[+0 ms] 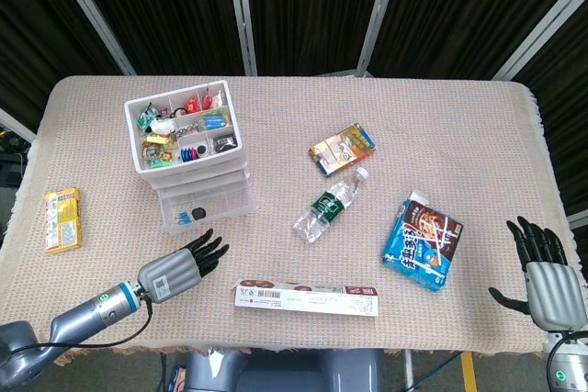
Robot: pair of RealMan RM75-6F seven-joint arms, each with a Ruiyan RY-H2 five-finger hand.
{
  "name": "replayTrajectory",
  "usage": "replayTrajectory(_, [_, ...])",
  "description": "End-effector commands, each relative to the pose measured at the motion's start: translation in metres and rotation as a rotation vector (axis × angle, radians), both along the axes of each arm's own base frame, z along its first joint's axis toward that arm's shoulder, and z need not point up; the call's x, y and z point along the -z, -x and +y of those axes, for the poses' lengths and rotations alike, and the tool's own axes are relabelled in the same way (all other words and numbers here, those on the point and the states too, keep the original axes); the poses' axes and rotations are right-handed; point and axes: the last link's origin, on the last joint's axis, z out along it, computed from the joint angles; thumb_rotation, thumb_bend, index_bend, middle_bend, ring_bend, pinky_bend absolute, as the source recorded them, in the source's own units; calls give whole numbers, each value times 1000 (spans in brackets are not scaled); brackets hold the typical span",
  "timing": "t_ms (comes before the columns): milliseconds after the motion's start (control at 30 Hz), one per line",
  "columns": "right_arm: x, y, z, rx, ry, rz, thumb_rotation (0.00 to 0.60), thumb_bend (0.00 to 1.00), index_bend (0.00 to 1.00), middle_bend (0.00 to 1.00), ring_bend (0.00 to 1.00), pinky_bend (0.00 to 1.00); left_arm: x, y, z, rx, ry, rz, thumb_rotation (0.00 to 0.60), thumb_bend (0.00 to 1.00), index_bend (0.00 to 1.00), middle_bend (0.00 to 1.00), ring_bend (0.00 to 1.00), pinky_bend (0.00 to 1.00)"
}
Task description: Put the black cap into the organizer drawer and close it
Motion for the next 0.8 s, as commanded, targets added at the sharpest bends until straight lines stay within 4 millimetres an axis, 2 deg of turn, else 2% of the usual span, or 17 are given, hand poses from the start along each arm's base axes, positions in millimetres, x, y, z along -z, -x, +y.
replayTrajectory(33, [0,0,0,-1,1,-1,600,7,54,0,0,0,3,2,4,-14,-3,19,600,500,172,16,0,75])
replayTrajectory(433, [0,0,0,0,-1,-2,600,7,53,0,0,0,10,13,27,-92,-64,33,600,500,170,16,0,75])
replayTrajectory(800, [1,-1,0,-4,-3,0,600,7,53,0,0,0,-1,25,41,-144,-130,30,600,500,169,16,0,75])
